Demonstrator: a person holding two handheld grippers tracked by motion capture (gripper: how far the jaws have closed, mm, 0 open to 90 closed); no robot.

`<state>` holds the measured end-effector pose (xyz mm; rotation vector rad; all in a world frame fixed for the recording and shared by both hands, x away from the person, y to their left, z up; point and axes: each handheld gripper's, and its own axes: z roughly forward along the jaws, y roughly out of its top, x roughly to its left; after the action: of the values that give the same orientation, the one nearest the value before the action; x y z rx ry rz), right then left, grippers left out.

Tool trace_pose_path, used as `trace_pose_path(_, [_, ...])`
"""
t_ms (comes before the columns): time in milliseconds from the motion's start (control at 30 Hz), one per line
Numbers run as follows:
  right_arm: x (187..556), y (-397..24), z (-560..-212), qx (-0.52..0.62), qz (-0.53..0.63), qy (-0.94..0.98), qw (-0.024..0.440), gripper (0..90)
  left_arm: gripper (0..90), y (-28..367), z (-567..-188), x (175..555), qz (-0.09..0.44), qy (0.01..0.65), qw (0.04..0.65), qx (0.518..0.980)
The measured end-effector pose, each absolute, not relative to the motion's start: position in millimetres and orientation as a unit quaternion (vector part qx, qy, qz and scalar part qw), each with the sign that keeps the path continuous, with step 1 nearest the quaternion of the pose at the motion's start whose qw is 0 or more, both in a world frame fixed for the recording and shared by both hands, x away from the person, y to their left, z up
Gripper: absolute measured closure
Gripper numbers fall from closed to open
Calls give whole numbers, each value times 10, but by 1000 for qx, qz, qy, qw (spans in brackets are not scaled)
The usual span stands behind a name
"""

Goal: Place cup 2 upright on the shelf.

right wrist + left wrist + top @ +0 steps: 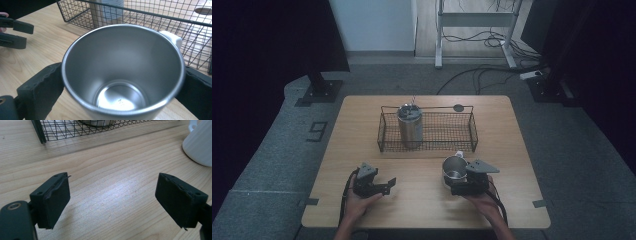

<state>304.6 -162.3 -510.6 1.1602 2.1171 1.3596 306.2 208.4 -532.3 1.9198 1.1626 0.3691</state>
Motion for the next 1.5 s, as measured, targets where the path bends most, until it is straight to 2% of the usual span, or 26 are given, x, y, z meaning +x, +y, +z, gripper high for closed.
trace_pose_path(367, [3135, -1538, -5170, 407, 473, 757, 195, 12, 129, 2093, -5321, 3060, 146, 465, 421, 765])
trace_pose_path(700, [3134, -1542, -5179, 403, 470, 759, 203, 58, 130, 2094, -5323, 3059, 145, 466, 423, 763])
trace_pose_path(833, [3132, -1543, -5177, 399, 469, 760, 207, 62, 132, 2111, -5306, 3060, 129, 469, 438, 756])
trace_pose_path(1000, [3131, -1547, -5171, 398, 467, 762, 209, 65, 142, 2119, -5295, 3055, 140, 472, 434, 754])
trace_pose_path(1500, [3083, -1595, -4979, 388, 481, 758, 209, 67, 145, 2144, -5288, 3046, 147, 473, 437, 751])
